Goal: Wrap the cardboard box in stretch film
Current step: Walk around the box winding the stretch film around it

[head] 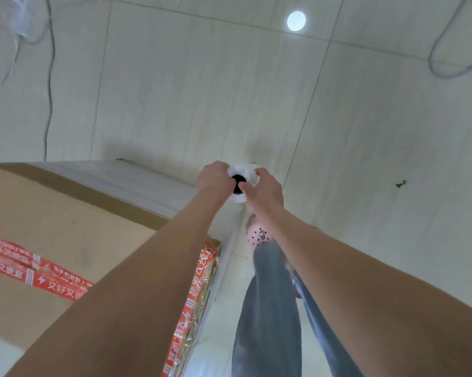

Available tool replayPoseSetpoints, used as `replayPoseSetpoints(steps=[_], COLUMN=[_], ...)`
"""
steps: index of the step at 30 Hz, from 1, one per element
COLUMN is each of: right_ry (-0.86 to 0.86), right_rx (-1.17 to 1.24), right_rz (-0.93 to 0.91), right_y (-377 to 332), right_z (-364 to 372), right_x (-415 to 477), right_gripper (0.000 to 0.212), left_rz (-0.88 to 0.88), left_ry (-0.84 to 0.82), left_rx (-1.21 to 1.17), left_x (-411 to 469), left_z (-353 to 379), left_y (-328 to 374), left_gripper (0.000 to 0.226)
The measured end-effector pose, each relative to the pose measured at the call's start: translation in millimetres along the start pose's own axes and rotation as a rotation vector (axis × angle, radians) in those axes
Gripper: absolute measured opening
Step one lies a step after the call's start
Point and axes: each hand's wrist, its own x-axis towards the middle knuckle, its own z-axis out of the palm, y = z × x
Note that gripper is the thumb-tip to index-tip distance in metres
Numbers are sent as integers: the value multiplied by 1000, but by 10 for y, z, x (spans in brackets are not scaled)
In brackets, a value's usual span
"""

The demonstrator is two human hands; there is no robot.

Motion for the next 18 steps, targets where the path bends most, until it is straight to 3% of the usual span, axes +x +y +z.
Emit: replayPoseSetpoints(steps=[5, 9, 15, 18], right_ry=[27, 44, 32, 15], right_rx=[-111, -189, -285, -193], right_rz=[-1, -26, -79, -119], right_y=[-108, -249, -704, -861], right_z=[-12, -4, 104, 194], right_x=[49, 101, 298, 380], right_gripper=[35, 41, 44, 55], left_rz=[124, 163, -73, -236], left_ry=[24, 93, 95, 18], left_rx=[11, -13, -368, -626], left_x=[21, 96, 208, 278], left_z=[-24, -115, -257, -313], left_y=[-43, -62, -257, -335], left_gripper=[42, 15, 14, 28])
